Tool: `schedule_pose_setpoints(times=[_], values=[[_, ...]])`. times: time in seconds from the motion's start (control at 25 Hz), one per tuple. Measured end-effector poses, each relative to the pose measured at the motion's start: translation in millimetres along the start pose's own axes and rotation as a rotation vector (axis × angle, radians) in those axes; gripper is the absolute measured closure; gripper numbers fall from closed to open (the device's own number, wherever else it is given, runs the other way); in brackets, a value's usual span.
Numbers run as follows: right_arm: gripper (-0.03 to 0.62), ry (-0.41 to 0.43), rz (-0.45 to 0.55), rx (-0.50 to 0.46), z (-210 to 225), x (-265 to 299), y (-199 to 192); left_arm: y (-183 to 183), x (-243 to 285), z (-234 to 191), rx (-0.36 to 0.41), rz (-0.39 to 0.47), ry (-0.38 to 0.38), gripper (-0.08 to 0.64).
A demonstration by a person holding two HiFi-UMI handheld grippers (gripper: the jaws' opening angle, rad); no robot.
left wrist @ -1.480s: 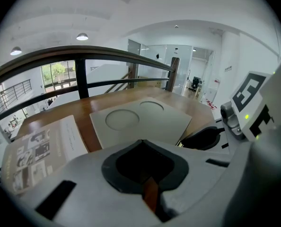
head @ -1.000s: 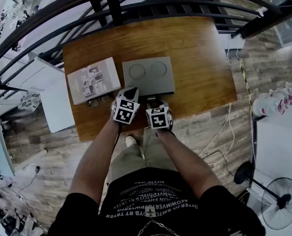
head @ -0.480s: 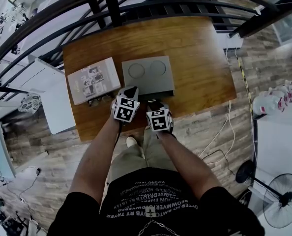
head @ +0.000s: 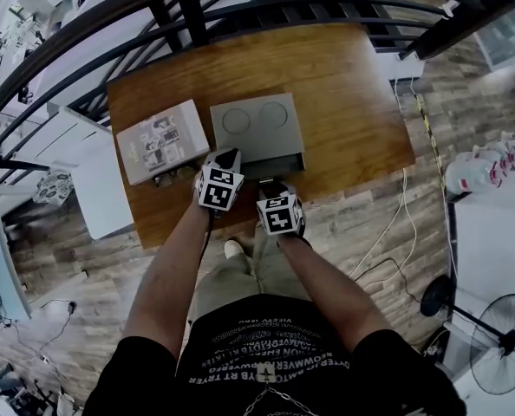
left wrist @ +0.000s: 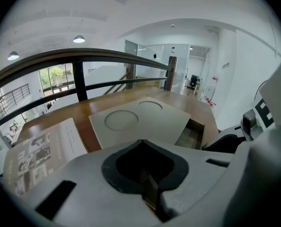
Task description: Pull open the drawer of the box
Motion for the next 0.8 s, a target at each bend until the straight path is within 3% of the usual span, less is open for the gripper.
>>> schedule_pose_setpoints(times=[0.8], values=[[0.431,-0.009,-0.015,0.01,-9.9,-21.9,-31.1,-3.2,0.0,2.8,0.008,0.0,0.006,0.558]])
Point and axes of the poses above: the fingertips, and each gripper's own axes: x forward along the fingers, z to its right, y out of its top, the point moved 9 cm from there along -x, backward along the fingers, and after that the axes turned 3 degrees about -y, right-handed, at the moved point
